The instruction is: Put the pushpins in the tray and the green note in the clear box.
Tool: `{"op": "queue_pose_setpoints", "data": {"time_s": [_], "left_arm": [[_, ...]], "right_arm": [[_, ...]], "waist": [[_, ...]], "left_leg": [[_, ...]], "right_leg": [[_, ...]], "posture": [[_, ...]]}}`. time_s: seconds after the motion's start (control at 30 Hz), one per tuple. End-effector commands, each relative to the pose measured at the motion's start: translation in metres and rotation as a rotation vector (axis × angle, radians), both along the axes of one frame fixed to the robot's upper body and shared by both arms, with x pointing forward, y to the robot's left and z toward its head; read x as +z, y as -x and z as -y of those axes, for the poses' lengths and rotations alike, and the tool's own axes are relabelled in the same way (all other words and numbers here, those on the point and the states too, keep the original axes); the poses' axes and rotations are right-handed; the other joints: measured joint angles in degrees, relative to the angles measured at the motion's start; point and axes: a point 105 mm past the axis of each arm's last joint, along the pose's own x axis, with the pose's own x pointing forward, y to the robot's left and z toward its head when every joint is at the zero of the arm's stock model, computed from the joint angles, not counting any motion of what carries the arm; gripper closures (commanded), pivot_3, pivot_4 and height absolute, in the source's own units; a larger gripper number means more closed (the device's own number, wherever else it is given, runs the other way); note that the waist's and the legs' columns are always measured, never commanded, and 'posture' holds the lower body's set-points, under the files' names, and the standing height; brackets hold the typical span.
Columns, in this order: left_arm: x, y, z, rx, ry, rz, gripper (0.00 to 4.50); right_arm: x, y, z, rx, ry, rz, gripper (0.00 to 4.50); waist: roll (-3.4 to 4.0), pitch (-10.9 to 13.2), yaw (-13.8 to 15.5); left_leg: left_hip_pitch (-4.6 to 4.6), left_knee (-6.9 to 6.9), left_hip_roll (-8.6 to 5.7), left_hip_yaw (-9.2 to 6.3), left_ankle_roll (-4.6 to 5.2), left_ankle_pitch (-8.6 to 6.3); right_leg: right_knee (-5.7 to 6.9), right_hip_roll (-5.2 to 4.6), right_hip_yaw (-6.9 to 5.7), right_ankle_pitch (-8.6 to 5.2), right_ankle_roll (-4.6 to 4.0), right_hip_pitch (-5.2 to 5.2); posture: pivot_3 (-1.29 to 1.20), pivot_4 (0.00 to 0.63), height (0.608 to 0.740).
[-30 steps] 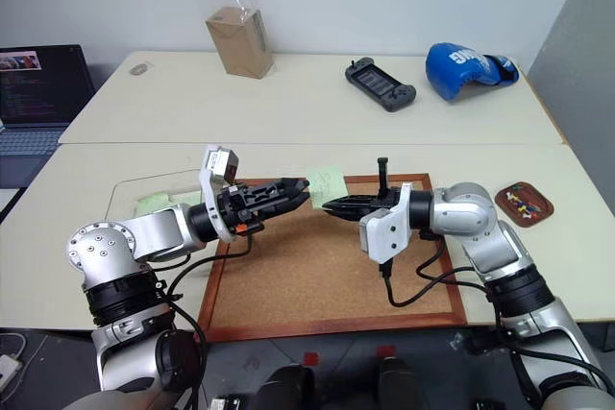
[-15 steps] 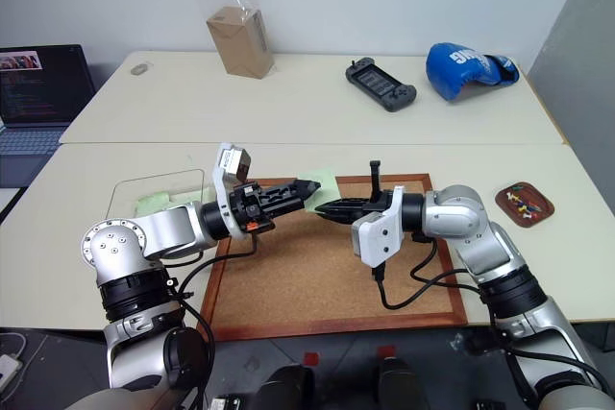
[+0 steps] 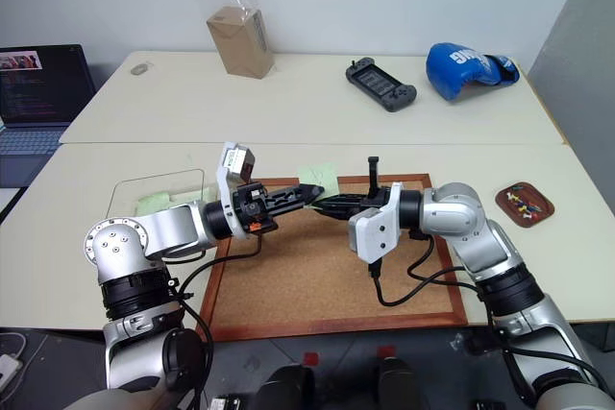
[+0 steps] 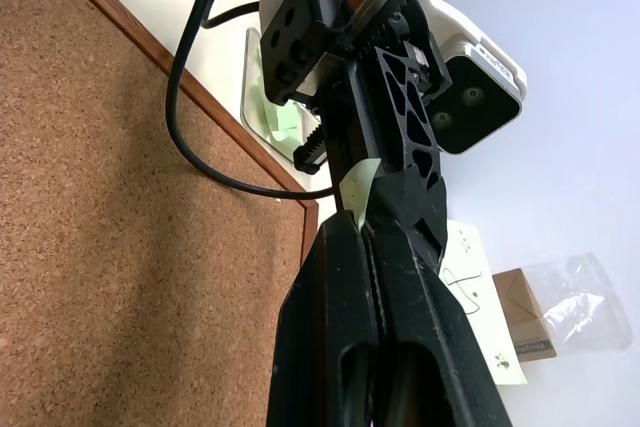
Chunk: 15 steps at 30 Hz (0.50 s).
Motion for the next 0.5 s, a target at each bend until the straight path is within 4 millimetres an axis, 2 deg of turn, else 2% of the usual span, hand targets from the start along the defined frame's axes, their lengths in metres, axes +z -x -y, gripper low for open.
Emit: {"op": "queue_pose_setpoints", "data": {"time_s": [0.03,0.07,0.13,0.47,0.5], "left_arm": [[0.006,0.0,0.001,-0.007,0.006,0.02,4.5],[0.006,0.0,0.0,-0.007,0.009,0.022,4.5],[0.007,-0.001,-0.001,-0.004,0.012,0.023,4.5],[0.012,-0.008,-0.007,0.027,-0.002,0.035,4.5],[0.014,-0.009,-0.009,0.037,-0.002,0.04,4.5]], "right_arm": [[0.014,0.003,-0.004,0.017,-0.037,0.015,4.15],[0.014,0.003,-0.004,0.017,-0.042,0.009,4.07],[0.016,0.004,-0.004,0.014,-0.052,0.0,3.49],[0.026,0.005,0.003,-0.036,-0.115,-0.055,1.27],[0.029,0.005,0.005,-0.046,-0.131,-0.067,1.15]], "waist": [[0.0,0.0,0.0],[0.0,0.0,0.0],[0.0,0.0,0.0],[0.0,0.0,0.0],[0.0,0.0,0.0]], "left_leg": [[0.0,0.0,0.0,0.01,0.0,0.0],[0.0,0.0,0.0,0.0,0.0,0.0],[0.0,0.0,0.0,0.0,0.0,0.0],[0.0,0.0,0.0,-0.01,0.0,0.0],[0.0,0.0,0.0,-0.01,0.0,0.0]], "right_leg": [[0.0,0.0,0.01,0.0,0.0,0.0],[0.0,0.0,0.01,0.0,0.0,0.0],[0.0,0.0,0.0,0.0,0.0,0.0],[0.0,0.0,0.0,0.0,0.0,0.0],[0.0,0.0,0.0,0.0,0.0,0.0]], "posture": [[0.0,0.15,0.74],[0.0,0.15,0.74],[0.0,0.15,0.74],[0.0,0.15,0.74],[0.0,0.15,0.74]]}}
